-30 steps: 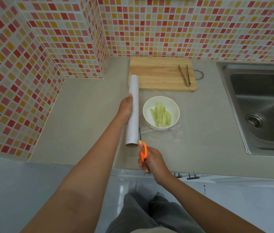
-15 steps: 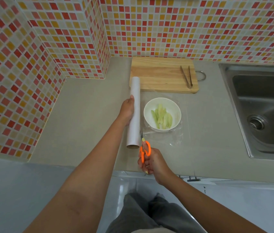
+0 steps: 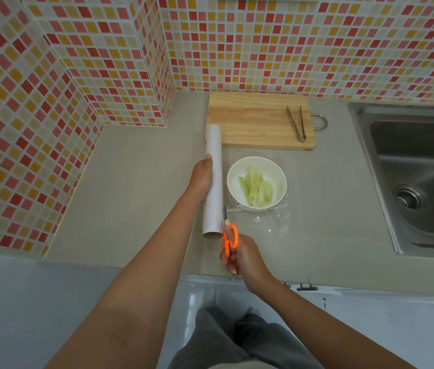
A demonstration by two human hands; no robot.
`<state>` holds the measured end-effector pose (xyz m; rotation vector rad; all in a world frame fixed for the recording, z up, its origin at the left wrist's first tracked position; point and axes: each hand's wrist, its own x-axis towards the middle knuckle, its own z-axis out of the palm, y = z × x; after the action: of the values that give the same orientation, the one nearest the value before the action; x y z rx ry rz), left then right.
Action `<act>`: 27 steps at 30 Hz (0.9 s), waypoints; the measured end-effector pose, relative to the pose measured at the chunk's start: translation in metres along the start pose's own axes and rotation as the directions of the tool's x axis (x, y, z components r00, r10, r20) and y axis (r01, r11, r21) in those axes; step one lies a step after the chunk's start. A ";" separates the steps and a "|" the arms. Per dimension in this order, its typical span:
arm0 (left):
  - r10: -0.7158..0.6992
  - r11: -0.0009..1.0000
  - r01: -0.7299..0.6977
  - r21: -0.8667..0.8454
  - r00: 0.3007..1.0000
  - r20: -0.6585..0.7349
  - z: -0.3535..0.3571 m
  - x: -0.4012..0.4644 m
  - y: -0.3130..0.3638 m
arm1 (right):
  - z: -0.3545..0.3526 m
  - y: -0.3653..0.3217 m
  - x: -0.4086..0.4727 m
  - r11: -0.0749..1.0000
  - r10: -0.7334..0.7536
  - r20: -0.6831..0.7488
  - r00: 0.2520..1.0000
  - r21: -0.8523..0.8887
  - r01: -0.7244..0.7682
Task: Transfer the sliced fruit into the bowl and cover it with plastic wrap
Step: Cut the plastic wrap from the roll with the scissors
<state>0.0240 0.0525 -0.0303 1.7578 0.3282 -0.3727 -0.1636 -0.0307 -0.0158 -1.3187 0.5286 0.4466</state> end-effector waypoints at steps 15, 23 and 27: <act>-0.007 1.000 0.007 -0.009 1.000 -0.003 -0.001 0.003 0.001 | -0.007 -0.013 0.008 0.998 0.065 0.043 0.997 -0.023 -0.064; -0.021 1.000 0.021 -0.008 1.000 0.007 -0.003 0.001 -0.007 | -0.012 -0.033 0.017 0.996 0.075 0.062 0.995 -0.053 -0.072; -0.028 1.000 0.028 -0.001 1.000 -0.010 -0.005 0.001 -0.003 | -0.011 -0.038 0.019 0.993 0.087 0.057 0.995 -0.083 -0.083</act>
<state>0.0242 0.0578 -0.0322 1.7560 0.3606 -0.3841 -0.1270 -0.0483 0.0007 -1.3591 0.5219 0.5820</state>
